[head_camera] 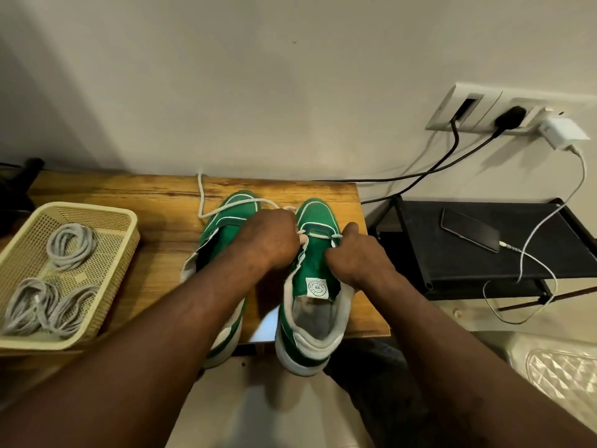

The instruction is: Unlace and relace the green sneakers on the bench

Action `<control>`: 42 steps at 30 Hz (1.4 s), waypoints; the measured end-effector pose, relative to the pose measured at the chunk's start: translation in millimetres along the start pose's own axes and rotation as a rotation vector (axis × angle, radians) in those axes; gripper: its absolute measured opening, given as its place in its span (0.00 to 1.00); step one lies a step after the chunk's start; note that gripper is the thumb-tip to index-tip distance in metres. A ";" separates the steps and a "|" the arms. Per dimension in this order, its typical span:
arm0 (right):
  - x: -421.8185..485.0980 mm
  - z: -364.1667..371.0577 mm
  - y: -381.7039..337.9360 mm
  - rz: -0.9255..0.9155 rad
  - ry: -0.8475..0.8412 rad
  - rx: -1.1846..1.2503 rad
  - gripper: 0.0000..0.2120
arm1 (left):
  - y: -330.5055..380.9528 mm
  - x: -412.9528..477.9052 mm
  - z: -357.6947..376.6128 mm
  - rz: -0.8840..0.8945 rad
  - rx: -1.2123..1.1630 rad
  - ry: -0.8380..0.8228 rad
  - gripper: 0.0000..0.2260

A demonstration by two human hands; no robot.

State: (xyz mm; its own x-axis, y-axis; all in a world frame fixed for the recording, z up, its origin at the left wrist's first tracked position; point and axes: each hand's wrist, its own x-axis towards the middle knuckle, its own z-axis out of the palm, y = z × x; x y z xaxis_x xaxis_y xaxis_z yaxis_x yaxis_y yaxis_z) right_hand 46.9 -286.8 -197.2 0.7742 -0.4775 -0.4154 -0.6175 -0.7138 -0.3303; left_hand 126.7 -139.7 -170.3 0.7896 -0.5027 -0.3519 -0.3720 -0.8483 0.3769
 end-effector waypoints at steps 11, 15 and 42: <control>-8.9 15.7 -14.4 -0.164 0.146 -0.301 0.38 | -3.5 3.2 0.6 -0.098 -0.466 0.165 0.06; -8.8 19.4 -19.6 -0.121 0.116 -0.318 0.36 | -3.5 -1.8 -8.3 -0.147 -0.552 0.182 0.06; 6.6 -3.8 -8.8 -0.094 -0.144 0.325 0.38 | -3.4 0.1 9.8 -0.046 -0.028 0.088 0.14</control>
State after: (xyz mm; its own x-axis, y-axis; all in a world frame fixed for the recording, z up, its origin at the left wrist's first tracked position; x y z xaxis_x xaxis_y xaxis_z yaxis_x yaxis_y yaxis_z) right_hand 58.0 -285.6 -193.9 0.8163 -0.3239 -0.4782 -0.5745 -0.5404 -0.6147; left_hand 123.3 -138.5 -180.0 0.8458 -0.4458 -0.2931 -0.3217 -0.8643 0.3866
